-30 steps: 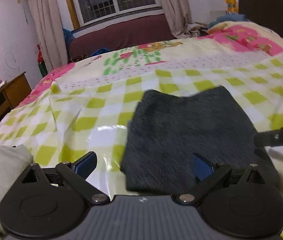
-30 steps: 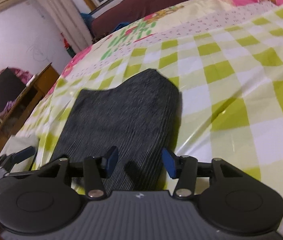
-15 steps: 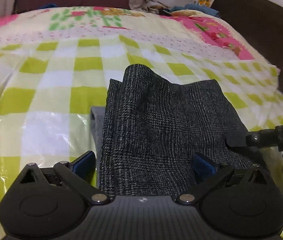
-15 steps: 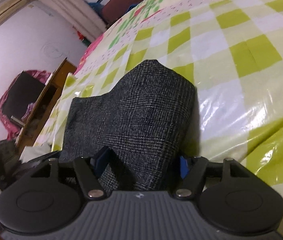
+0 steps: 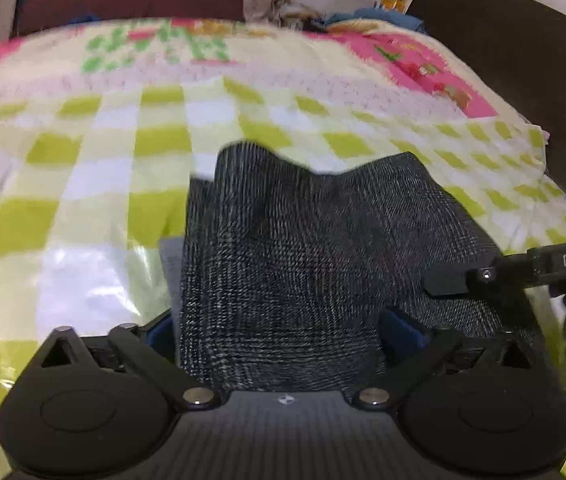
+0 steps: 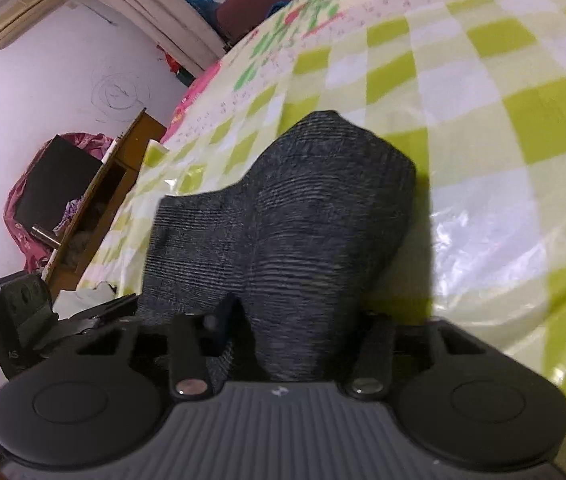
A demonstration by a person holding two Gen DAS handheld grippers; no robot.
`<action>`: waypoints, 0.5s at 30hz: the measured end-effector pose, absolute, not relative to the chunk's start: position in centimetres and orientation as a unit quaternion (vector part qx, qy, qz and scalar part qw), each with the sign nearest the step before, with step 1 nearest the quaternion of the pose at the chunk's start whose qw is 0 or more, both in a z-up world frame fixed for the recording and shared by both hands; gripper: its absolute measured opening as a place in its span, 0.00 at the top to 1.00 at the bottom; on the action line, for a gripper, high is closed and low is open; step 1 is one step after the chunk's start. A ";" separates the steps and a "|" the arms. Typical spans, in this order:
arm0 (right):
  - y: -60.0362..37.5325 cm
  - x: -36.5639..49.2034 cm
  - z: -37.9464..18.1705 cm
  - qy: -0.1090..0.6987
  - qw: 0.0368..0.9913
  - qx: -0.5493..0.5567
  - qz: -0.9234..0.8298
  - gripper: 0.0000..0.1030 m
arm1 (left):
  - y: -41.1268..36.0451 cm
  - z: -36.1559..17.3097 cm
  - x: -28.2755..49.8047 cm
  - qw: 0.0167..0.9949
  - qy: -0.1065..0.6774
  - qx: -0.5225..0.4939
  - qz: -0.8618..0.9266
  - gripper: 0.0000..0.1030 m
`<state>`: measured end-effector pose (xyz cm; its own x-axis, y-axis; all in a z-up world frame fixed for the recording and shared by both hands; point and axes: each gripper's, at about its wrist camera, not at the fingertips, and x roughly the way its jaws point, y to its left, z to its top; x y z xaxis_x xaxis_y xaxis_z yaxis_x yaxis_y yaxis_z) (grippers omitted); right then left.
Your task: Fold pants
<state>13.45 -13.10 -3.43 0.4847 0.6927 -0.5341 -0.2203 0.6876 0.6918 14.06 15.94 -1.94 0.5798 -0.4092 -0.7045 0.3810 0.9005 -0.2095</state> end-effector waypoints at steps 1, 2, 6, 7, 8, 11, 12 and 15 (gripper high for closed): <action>-13.8 12.9 -2.9 0.419 0.814 0.285 0.283 0.68 | 15.8 -1.2 13.6 0.891 0.394 -0.016 -0.227 0.07; -14.3 12.5 -2.5 0.416 0.815 0.287 0.285 0.70 | 15.6 -0.6 13.3 0.890 0.392 -0.019 -0.234 0.11; -16.8 11.6 -1.0 0.388 0.817 0.321 0.281 0.74 | 13.0 1.1 13.6 0.884 0.388 -0.017 -0.261 0.23; -17.9 11.3 -0.6 0.377 0.819 0.331 0.279 0.74 | 12.0 1.4 13.8 0.883 0.386 -0.012 -0.267 0.23; -19.1 10.9 -0.2 0.366 0.823 0.336 0.277 0.74 | 10.9 1.7 14.1 0.881 0.384 -0.011 -0.274 0.23; -23.4 10.1 0.9 0.340 0.836 0.348 0.254 0.74 | 6.7 2.6 15.5 0.874 0.378 -0.008 -0.305 0.24; -25.0 10.0 1.2 0.332 0.841 0.352 0.240 0.74 | 4.5 2.9 16.3 0.870 0.376 -0.006 -0.320 0.24; -31.9 8.9 2.1 0.304 0.861 0.363 0.184 0.74 | -3.0 3.8 18.6 0.854 0.367 0.012 -0.369 0.27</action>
